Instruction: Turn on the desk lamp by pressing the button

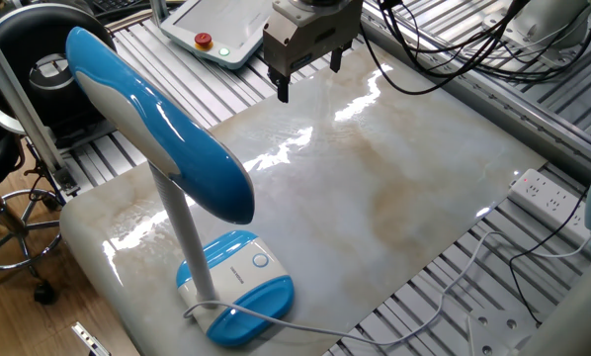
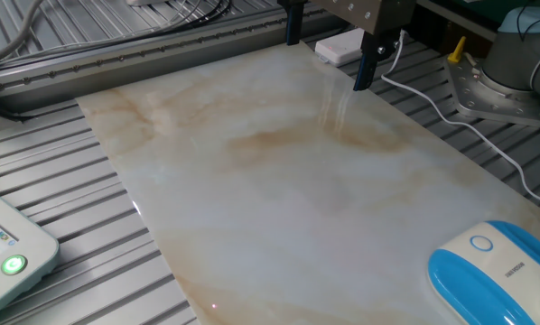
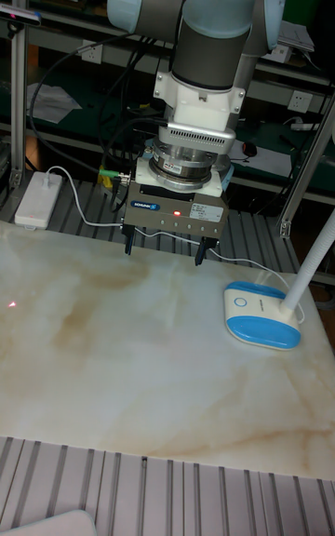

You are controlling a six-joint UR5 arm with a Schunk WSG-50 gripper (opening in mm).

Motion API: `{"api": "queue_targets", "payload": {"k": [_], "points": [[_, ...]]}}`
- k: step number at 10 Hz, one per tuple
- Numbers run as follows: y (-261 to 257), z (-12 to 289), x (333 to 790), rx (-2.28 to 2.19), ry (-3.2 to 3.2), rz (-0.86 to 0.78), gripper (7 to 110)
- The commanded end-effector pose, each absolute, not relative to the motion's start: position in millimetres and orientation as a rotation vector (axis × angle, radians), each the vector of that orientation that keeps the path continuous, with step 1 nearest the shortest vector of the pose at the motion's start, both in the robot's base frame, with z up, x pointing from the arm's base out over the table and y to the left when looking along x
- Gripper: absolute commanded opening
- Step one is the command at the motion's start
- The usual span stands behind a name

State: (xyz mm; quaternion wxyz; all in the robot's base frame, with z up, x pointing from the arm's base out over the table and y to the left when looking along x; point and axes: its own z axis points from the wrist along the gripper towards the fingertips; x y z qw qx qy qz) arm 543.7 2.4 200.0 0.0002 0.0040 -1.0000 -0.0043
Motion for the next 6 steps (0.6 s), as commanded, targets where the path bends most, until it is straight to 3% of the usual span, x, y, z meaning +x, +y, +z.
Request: {"api": "queue_targets", "payload": {"k": [1, 2, 6], "points": [[19.8, 201.8, 568.9, -0.283, -3.221, -0.127, 109], [19.4, 201.4, 569.0, -0.266, -3.223, -0.123, 7], [19.4, 201.3, 568.9, -0.243, -3.225, -0.122, 7]]}}
